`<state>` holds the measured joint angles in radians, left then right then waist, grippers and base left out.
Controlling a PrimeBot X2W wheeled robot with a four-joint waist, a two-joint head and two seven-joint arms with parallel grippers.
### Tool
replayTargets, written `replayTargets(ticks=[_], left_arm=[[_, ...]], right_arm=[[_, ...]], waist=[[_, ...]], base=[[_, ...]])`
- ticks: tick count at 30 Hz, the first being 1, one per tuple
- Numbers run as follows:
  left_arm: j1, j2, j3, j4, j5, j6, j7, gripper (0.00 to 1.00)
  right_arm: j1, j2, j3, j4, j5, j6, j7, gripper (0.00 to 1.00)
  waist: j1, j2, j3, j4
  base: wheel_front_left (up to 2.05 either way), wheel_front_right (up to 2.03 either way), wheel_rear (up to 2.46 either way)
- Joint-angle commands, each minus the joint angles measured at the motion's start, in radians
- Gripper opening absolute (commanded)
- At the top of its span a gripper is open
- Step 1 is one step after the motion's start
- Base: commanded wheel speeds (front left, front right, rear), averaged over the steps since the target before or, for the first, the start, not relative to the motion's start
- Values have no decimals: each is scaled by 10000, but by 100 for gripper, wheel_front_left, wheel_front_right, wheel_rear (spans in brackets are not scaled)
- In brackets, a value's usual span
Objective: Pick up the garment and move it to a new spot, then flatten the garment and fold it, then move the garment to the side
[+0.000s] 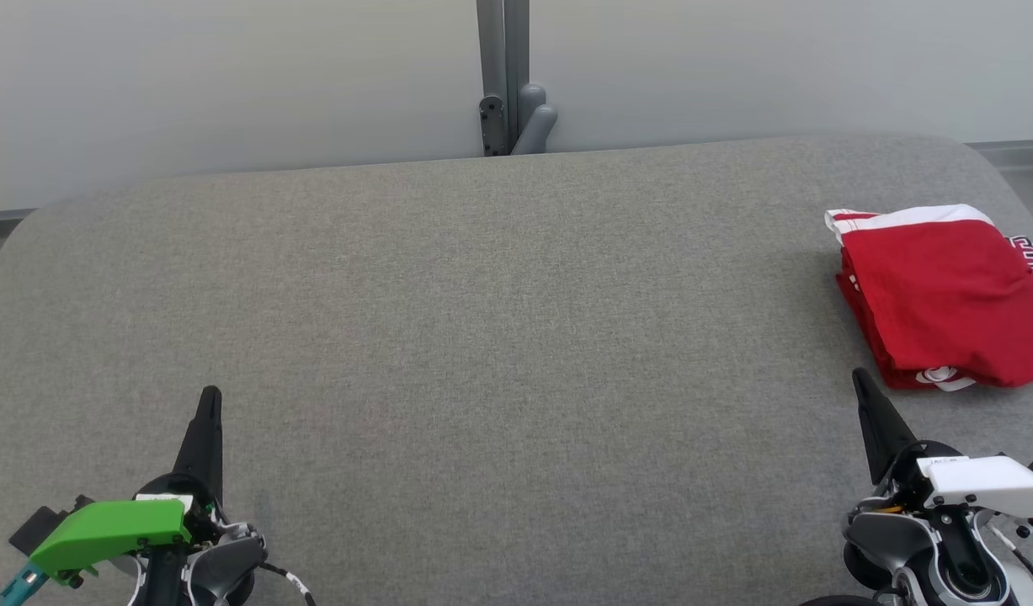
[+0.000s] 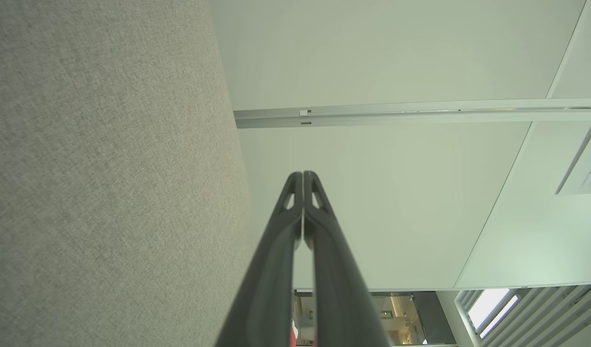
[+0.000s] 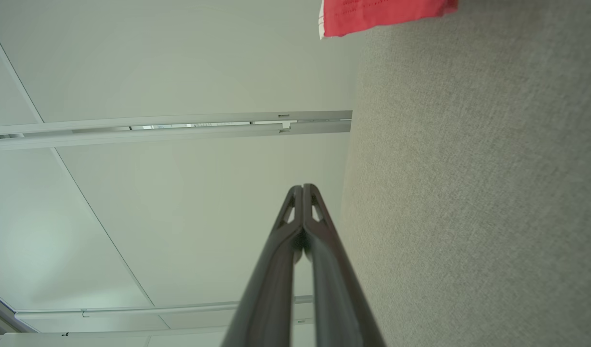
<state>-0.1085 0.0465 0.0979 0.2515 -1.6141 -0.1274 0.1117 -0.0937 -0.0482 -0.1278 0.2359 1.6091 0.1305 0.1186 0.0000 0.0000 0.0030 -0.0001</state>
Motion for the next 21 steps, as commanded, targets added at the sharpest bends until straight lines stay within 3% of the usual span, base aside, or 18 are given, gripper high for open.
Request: replayTargets(ticks=[1,21], left_arm=[[-122,69,43,-31,-5,-61,-4,0],[-122,69,43,-33,-5,-61,-4,0]], right_arm=[[-88,-40,4,-37,67,4,31,0],[-87,-40,5,-37,68,4,30,0]], waist=[[0,0,0,1],[0,0,0,1]], base=[[0,0,0],[0,0,0]])
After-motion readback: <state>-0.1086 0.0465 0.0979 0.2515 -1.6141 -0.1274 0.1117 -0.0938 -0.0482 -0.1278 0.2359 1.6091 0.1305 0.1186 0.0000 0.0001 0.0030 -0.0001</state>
